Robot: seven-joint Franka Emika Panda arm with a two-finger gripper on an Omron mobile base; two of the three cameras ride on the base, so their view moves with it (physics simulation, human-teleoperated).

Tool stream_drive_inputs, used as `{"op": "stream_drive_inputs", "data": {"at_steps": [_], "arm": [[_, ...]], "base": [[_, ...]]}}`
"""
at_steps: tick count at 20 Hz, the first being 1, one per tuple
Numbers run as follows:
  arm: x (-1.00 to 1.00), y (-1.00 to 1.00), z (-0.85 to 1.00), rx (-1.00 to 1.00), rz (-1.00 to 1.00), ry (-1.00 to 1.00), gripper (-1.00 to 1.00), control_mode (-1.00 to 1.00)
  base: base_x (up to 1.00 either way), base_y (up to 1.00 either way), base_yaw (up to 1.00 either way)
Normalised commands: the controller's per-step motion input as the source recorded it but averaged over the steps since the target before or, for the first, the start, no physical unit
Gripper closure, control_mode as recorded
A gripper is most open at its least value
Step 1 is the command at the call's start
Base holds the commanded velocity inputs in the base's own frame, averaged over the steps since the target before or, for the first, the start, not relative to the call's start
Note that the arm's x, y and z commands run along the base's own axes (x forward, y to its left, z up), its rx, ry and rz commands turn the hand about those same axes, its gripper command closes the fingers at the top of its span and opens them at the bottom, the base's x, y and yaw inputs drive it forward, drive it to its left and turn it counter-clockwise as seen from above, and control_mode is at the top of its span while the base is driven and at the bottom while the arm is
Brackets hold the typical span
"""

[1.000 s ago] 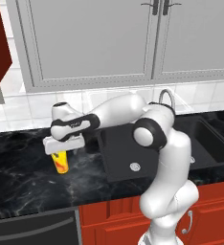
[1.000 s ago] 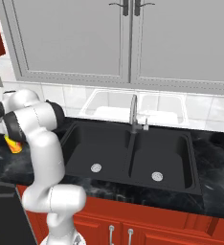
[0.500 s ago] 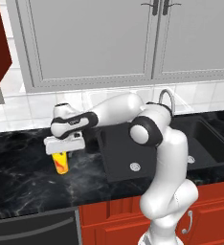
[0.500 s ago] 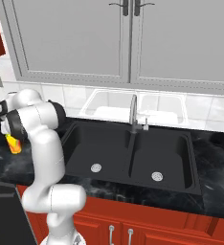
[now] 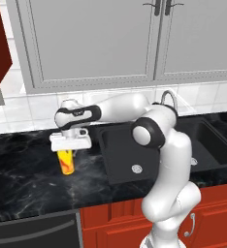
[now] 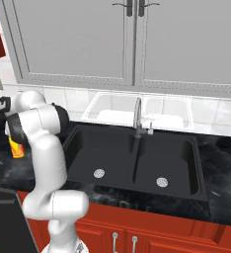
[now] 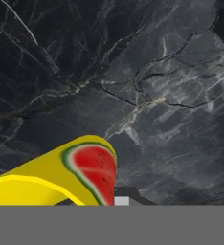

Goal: Place the glass cup in the left basin and the cup in the right basin of the sink.

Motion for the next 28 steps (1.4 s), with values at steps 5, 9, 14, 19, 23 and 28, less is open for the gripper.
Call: {"op": "stream_drive_inputs", "data": {"at_steps": [5, 9, 14, 19, 23, 28], "arm": [[-0.20, -0.34, 0.18, 0.00, -0.08, 0.03, 1.00, -1.00], [-0.18, -0.37, 0.21, 0.00, -0.09, -0.03, 1.00, -1.00], [-0.18, -0.44, 0.16, 0.00, -0.13, -0.09, 1.00, -1.00], [-0.22, -0.47, 0.14, 0.00, -0.14, -0.19, 1.00, -1.00], [-0.20, -0.45, 0.14, 0.00, -0.16, -0.20, 1.00, -1.00], [-0.18, -0.42, 0.15, 0.00, -0.16, -0.14, 1.00, -1.00]], "base": [[0.00, 0.00, 0.00], [0.00, 0.00, 0.00], [0.00, 0.00, 0.00], [0.00, 0.00, 0.00], [0.00, 0.00, 0.00], [0.00, 0.00, 0.00]]}}
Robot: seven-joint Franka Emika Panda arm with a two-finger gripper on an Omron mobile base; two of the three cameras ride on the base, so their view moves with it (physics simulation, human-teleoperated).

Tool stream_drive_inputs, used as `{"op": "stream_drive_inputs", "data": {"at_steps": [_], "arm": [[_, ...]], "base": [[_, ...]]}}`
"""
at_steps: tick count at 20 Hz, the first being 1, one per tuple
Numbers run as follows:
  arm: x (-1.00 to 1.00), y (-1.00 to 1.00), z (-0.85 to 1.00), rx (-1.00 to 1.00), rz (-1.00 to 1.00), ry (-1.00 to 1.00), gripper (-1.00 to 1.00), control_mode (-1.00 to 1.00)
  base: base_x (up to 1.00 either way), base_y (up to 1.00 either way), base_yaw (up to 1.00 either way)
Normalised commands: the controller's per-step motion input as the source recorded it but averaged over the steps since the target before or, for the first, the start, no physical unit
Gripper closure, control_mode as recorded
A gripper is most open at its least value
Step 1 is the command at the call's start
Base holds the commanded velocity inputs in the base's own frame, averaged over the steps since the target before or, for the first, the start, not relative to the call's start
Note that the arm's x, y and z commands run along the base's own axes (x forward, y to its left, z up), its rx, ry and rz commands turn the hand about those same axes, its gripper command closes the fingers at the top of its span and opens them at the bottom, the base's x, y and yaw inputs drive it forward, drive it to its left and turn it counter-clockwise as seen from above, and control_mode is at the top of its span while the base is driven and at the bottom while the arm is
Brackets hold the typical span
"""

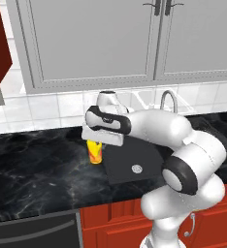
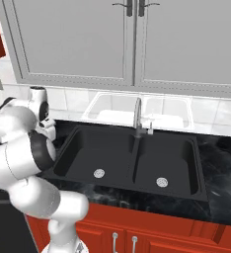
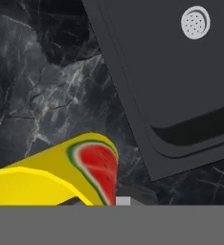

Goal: Place the glass cup in the left basin and the cup in the right basin of the sink.

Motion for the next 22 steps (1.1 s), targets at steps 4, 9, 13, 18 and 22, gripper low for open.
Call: {"op": "stream_drive_inputs", "data": {"at_steps": [4, 9, 13, 18, 22], "arm": [[-0.15, -0.41, 0.17, -0.01, -0.14, -0.10, 1.00, -1.00], [-0.11, -0.42, 0.21, -0.03, -0.11, -0.03, 1.00, -1.00], [-0.14, -0.44, 0.23, -0.03, -0.08, 0.00, 1.00, -1.00], [-0.15, -0.44, 0.20, -0.01, -0.08, 0.00, 1.00, -1.00], [-0.15, -0.43, 0.19, -0.02, -0.06, 0.00, 1.00, -1.00]], "base": [[0.00, 0.00, 0.00], [0.00, 0.00, 0.00], [0.00, 0.00, 0.00], [0.00, 0.00, 0.00], [0.00, 0.00, 0.00]]}}
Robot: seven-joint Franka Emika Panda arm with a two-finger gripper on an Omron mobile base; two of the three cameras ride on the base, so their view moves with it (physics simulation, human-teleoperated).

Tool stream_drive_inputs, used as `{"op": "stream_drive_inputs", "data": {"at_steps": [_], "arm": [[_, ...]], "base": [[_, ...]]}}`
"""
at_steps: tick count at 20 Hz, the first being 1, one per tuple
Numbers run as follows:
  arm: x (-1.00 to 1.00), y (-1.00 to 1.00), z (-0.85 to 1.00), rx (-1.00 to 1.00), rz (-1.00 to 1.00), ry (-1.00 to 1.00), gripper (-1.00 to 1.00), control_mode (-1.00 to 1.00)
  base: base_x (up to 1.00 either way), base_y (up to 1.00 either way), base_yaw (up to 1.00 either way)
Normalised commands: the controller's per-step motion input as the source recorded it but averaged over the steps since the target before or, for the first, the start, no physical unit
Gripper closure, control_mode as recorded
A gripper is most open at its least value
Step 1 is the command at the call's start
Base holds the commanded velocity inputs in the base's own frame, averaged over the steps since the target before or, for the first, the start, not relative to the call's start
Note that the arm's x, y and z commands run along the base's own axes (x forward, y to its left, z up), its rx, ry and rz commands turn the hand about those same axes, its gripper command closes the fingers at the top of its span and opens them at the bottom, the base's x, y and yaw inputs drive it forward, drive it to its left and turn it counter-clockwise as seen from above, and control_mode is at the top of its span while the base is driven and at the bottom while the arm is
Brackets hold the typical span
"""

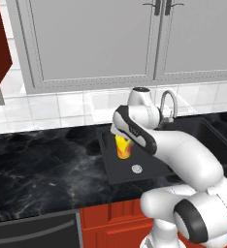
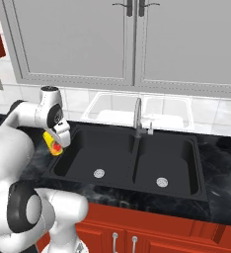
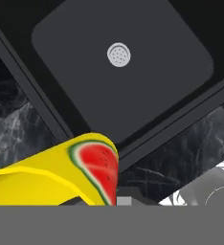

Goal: Place the glass cup in the left basin and the cup in the right basin of the sink.

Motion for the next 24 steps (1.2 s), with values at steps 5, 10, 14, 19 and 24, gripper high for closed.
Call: {"op": "stream_drive_inputs", "data": {"at_steps": [5, 10, 14, 19, 24], "arm": [[-0.21, -0.40, 0.09, -0.02, -0.04, 0.00, 1.00, -1.00], [-0.24, -0.40, 0.04, -0.02, -0.01, 0.00, 1.00, -1.00], [-0.21, -0.45, 0.04, 0.00, -0.02, 0.00, 1.00, -1.00], [-0.19, -0.47, 0.03, 0.00, -0.01, 0.00, 1.00, -1.00], [-0.15, -0.45, 0.02, 0.00, 0.00, -0.02, 1.00, -1.00]], "base": [[0.00, 0.00, 0.00], [0.00, 0.00, 0.00], [0.00, 0.00, 0.00], [0.00, 0.00, 0.00], [0.00, 0.00, 0.00]]}}
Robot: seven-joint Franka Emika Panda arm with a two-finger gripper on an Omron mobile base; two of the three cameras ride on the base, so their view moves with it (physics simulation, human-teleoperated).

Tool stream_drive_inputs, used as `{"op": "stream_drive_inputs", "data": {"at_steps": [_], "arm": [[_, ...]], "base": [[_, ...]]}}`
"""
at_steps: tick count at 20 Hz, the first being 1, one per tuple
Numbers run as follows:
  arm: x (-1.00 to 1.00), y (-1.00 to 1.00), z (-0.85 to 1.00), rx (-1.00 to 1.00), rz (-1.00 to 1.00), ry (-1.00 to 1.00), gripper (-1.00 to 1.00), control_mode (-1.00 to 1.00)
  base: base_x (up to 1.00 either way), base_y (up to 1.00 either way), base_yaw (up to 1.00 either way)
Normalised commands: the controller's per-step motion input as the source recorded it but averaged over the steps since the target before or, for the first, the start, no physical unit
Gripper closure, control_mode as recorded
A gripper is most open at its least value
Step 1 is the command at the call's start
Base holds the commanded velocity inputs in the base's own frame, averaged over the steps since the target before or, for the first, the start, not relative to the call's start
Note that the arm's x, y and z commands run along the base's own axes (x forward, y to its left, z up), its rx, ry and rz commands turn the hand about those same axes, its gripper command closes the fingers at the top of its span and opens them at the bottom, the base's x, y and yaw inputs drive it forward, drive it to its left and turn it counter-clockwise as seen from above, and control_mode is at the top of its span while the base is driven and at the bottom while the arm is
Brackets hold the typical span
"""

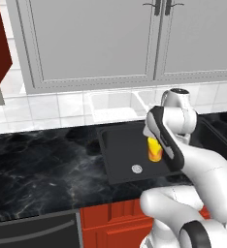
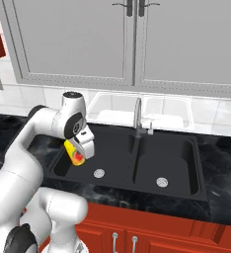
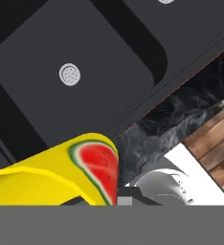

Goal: Place the glass cup in the left basin and the cup in the right basin of the sink.

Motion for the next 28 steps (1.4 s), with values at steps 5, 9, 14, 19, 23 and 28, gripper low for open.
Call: {"op": "stream_drive_inputs", "data": {"at_steps": [5, 9, 14, 19, 23, 28], "arm": [[-0.09, -0.44, 0.00, 0.00, 0.00, 0.00, 1.00, -1.00], [-0.05, -0.47, 0.00, 0.00, 0.00, 0.00, 1.00, -1.00], [-0.03, -0.47, 0.00, 0.00, 0.00, 0.00, 1.00, -1.00], [0.00, -0.52, 0.00, 0.00, 0.00, 0.00, 1.00, -1.00], [0.00, -0.50, 0.00, 0.00, 0.00, 0.01, 1.00, -1.00], [0.00, -0.48, 0.00, 0.00, 0.00, 0.01, 1.00, -1.00]], "base": [[0.00, 0.00, 0.00], [0.00, 0.00, 0.00], [0.00, 0.00, 0.00], [0.00, 0.00, 0.00], [0.00, 0.00, 0.00], [0.00, 0.00, 0.00]]}}
